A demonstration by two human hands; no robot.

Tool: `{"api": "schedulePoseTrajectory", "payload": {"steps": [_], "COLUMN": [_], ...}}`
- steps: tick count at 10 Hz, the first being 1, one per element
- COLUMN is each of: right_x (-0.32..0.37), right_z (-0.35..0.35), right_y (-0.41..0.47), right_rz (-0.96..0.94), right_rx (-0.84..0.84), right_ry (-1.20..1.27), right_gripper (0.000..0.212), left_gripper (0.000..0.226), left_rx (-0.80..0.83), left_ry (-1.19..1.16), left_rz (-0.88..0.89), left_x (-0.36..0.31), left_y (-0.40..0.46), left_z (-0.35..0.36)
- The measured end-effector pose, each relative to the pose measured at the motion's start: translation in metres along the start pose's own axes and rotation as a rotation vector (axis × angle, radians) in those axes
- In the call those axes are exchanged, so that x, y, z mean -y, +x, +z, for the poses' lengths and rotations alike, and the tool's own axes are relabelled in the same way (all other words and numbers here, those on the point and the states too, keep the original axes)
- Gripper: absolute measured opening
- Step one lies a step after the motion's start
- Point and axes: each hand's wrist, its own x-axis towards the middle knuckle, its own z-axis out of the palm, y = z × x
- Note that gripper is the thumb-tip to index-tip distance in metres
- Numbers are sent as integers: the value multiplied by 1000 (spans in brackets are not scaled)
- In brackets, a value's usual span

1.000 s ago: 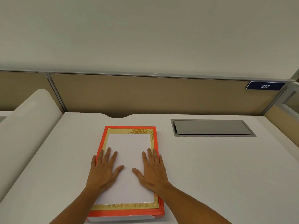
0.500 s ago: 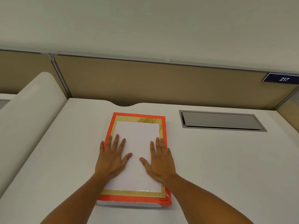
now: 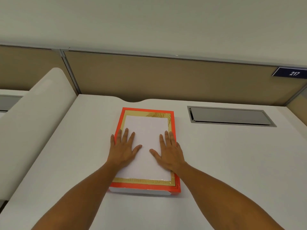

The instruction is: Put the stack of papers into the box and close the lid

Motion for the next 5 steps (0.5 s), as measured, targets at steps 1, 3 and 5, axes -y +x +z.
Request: {"api": "schedulePoseTrajectory", "payload": {"steps": [1, 3, 5], "right_x": [-5, -17, -30], "right_z": [-7, -24, -67], "right_y": [-1, -19, -57], "right_rz": [-38, -120, -169], "right_rx": [84, 240, 340], "right_ry": [-4, -61, 41], "right_gripper": [91, 85, 89], "left_gripper": [92, 88, 88], "left_rx": [61, 175, 138], "left_ry": [-4, -63, -129], "left_rz": [-48, -73, -148], "left_x": [-13, -38, -77], "left_y": [-10, -38, -67], "left_z": [-8, -31, -64]}}
